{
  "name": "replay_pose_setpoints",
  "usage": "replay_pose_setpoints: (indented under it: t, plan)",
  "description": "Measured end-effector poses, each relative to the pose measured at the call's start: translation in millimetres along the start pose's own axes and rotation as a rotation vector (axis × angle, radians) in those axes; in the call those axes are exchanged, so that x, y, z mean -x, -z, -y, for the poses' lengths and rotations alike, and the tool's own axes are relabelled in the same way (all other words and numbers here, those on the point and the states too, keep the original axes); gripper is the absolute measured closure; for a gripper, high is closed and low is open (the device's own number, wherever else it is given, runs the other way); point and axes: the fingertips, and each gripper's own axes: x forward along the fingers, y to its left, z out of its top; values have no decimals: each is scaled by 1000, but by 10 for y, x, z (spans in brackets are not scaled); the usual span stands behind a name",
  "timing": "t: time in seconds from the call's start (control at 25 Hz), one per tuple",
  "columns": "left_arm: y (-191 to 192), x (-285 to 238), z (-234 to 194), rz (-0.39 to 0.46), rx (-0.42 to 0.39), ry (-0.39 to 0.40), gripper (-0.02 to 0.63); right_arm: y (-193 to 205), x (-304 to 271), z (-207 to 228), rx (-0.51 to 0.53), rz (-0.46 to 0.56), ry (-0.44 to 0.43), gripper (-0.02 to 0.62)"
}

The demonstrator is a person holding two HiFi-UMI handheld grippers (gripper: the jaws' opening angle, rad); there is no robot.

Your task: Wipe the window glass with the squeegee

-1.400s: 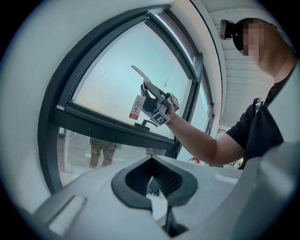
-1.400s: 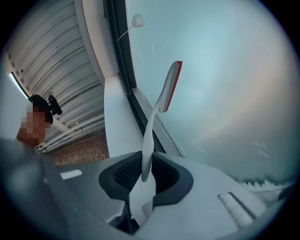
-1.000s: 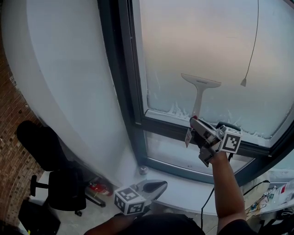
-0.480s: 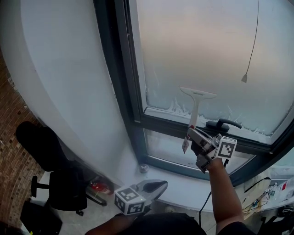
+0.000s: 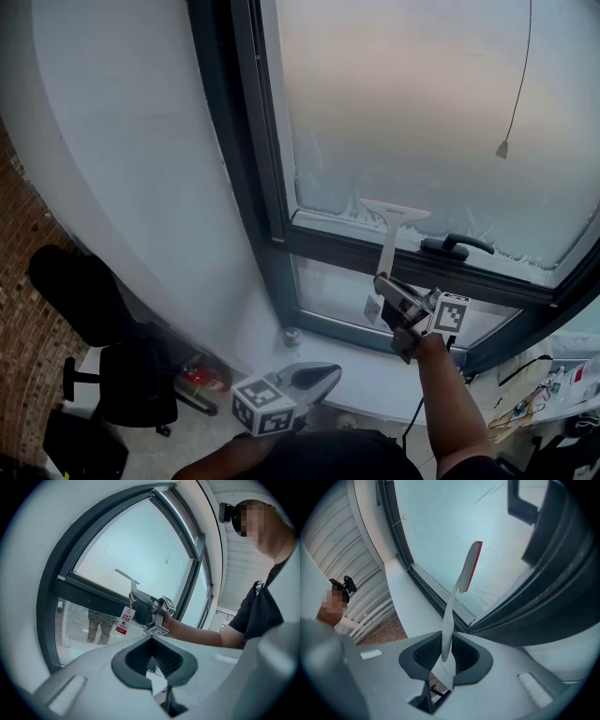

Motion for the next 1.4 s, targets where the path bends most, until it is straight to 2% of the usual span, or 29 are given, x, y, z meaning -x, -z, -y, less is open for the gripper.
replay_pose_setpoints:
  t: [0.84,1.4]
  plan:
    - [50,92,-14,-24,-2,0,606,366,159,399,-124,58,29,506]
    - [52,175,-16,-26,-4,2,606,467,161,526,-131,45,68,506]
